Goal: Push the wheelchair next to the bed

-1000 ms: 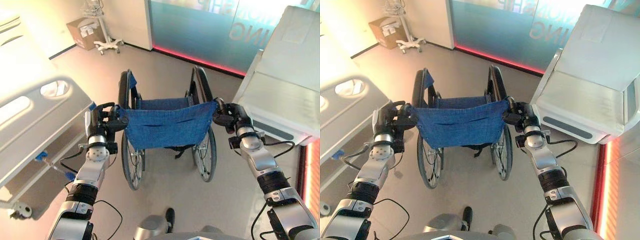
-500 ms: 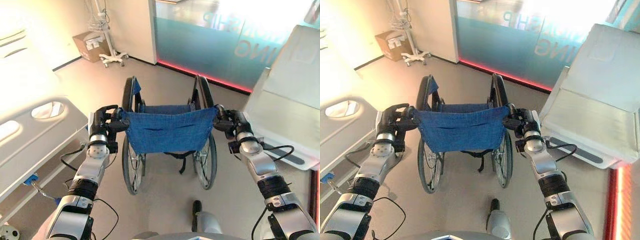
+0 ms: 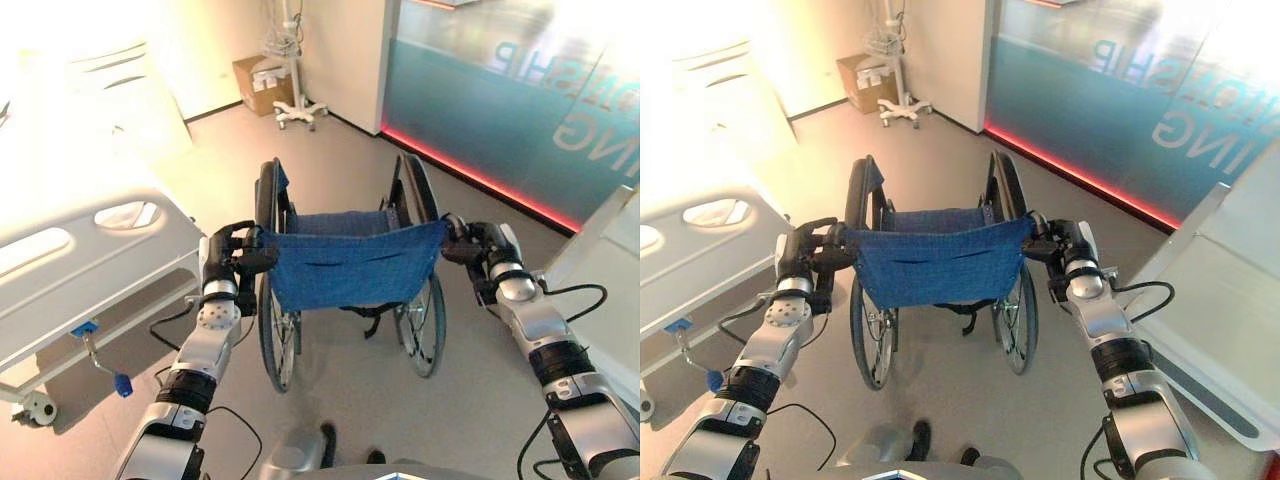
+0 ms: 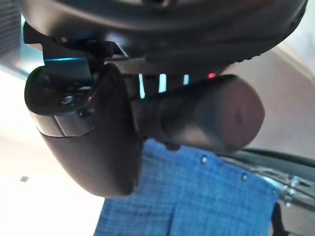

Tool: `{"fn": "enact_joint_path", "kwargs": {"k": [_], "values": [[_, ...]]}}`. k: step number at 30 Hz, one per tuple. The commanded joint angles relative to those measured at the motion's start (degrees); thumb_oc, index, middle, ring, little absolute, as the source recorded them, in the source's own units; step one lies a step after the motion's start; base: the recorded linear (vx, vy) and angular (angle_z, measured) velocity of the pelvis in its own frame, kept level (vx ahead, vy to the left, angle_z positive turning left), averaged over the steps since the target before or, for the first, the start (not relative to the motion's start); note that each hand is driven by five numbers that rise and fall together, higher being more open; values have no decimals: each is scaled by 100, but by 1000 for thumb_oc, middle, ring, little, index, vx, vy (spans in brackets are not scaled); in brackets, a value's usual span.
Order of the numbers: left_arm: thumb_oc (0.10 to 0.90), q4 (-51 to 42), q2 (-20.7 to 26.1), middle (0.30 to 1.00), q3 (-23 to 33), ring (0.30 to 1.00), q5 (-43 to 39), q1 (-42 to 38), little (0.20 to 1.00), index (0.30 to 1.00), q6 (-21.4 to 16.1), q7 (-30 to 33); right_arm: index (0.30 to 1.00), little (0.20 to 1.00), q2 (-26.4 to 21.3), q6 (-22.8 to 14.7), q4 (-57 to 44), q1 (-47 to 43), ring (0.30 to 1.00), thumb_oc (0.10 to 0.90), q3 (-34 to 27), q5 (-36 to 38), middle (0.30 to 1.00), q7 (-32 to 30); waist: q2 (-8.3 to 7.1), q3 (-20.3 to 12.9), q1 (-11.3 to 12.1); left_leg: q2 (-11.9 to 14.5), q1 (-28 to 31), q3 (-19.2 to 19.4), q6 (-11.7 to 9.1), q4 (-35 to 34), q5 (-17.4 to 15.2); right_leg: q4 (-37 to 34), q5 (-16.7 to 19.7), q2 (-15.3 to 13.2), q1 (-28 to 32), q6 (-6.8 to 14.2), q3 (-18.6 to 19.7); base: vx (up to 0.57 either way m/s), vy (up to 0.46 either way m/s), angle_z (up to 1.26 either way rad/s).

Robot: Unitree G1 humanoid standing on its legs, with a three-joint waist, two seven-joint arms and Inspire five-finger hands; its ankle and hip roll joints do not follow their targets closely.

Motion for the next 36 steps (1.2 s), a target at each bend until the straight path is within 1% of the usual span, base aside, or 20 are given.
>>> {"fn": "enact_joint_path", "kwargs": {"k": [1,4,5,7,9,12,13,15,16,17,18,19,20,24,25,26,28,32,35,36], "values": [[400,-347,103,300,-325,300,76,288,300,300,-116,-848,300,300,-368,56,545,-166,300,400,886,-758,300,501,-41,107,203,-284,86,-87,443,107,715,773,-152,125,9,403,-107,481,-37,-39],[400,-405,153,300,-213,300,106,400,300,300,-66,-943,300,300,-287,67,628,-183,300,400,949,-789,300,610,-69,41,321,-251,229,-114,620,221,470,1279,-213,-8,50,481,-238,374,-2,-48],[400,-446,197,300,-160,300,121,463,300,300,15,-957,300,300,-218,14,700,-159,300,400,936,-803,300,659,-85,-55,405,-188,416,-6,753,68,401,1877,-154,-162,100,633,-414,412,28,-18],[400,-485,279,300,-146,300,122,528,300,300,108,-987,300,300,-142,-69,613,5,300,400,837,-894,300,712,-58,-165,413,-193,760,-18,947,-194,354,3197,491,-491,-232,979,-507,493,45,-22],[400,-445,321,300,-195,300,73,523,300,300,103,-1000,300,300,-166,-79,528,109,300,400,766,-901,300,716,39,-189,342,-105,947,-94,972,-226,299,3535,789,-722,-671,1008,-475,396,-29,-18],[400,-260,439,300,-433,300,-92,320,300,300,33,-969,300,300,-155,-169,602,31,300,400,854,-810,300,544,158,-25,131,34,1373,-245,942,-194,53,2763,1134,-1280,-1574,941,-429,366,-207,14],[400,-238,468,300,-468,300,-115,260,300,300,46,-967,300,300,-143,-184,646,-10,300,400,870,-787,300,505,142,11,105,22,1404,-296,950,-173,-9,2552,1224,-1352,-1676,961,-383,408,-363,55],[400,-140,599,300,-588,300,-256,-36,300,300,108,-970,300,300,-121,-254,777,-220,300,400,940,-743,300,348,31,168,11,-20,1494,-642,900,25,-383,1124,1469,-1582,-1862,1058,-108,455,-434,55],[400,-136,606,300,-593,300,-270,-59,300,300,109,-966,300,300,-122,-250,773,-235,300,400,944,-743,300,341,20,168,0,-24,1484,-680,895,37,-396,1004,1488,-1595,-1862,1063,-89,464,-475,58],[400,-124,628,300,-628,300,-395,-196,300,300,147,-937,300,300,-163,-191,687,-318,300,400,964,-782,300,317,-29,181,-63,-24,1486,-937,856,164,-584,325,1526,-1642,-1872,1112,170,441,-455,64],[400,-138,571,300,-634,300,-432,-233,300,300,147,-974,300,300,-230,-64,567,-336,300,400,944,-793,300,301,-82,184,-120,-32,1490,-1154,826,293,-732,182,1546,-1609,-1819,1140,457,439,-449,68],[400,-142,560,300,-632,300,-428,-235,300,300,153,-983,300,300,-241,-41,547,-338,300,400,941,-790,300,298,-83,188,-130,-23,1487,-1184,819,327,-764,180,1549,-1603,-1798,1144,471,434,-479,84],[400,-169,467,300,-613,300,-395,-258,300,300,171,-1025,300,300,-326,113,374,-381,300,400,917,-807,300,334,-201,164,-155,51,1463,-1324,702,525,-934,300,1494,-1568,-1701,1196,570,416,-497,89],[400,-327,341,300,-443,300,-562,-14,300,300,387,-1050,300,300,-445,438,-140,-227,300,400,796,-873,300,637,-312,87,-192,572,1558,-1210,528,896,-909,1193,852,-1308,-1672,1181,327,432,-453,81],[400,-414,306,300,-392,300,-507,98,300,300,452,-981,300,300,-548,345,-232,-130,300,400,790,-922,300,717,-359,99,-236,978,1646,-1047,342,1018,-460,1188,670,-1215,-1537,1015,68,279,-297,71],[400,-415,304,300,-392,300,-509,105,300,300,448,-980,300,300,-558,325,-219,-123,300,400,793,-919,300,720,-359,99,-242,1016,1640,-1047,327,1039,-401,1174,662,-1201,-1512,991,41,375,-457,84],[400,-282,205,300,-405,300,-562,99,300,300,312,-896,300,300,-670,-33,7,-74,300,400,878,-960,300,740,-445,68,-278,1297,1409,-923,344,1552,182,1099,469,-977,-1270,671,-157,297,-471,61],[400,-151,79,300,-440,300,-559,145,300,300,139,-886,300,300,-701,-299,218,-38,300,400,957,-1013,300,692,-502,67,-237,1232,1038,-606,369,2213,401,959,313,-820,-924,433,-472,255,-363,42],[400,-125,-47,300,-477,300,-393,232,300,300,38,-836,300,300,-632,-390,474,-141,300,400,1011,-1019,300,736,-427,166,-31,505,738,-628,412,1824,246,580,297,-556,-470,423,-481,296,-286,43],[400,-150,-50,300,-469,300,-392,245,300,300,43,-844,300,300,-613,-381,494,-162,300,400,1013,-1030,300,729,-402,182,-12,433,711,-571,401,1679,261,503,290,-503,-394,424,-487,208,-146,32]]}}
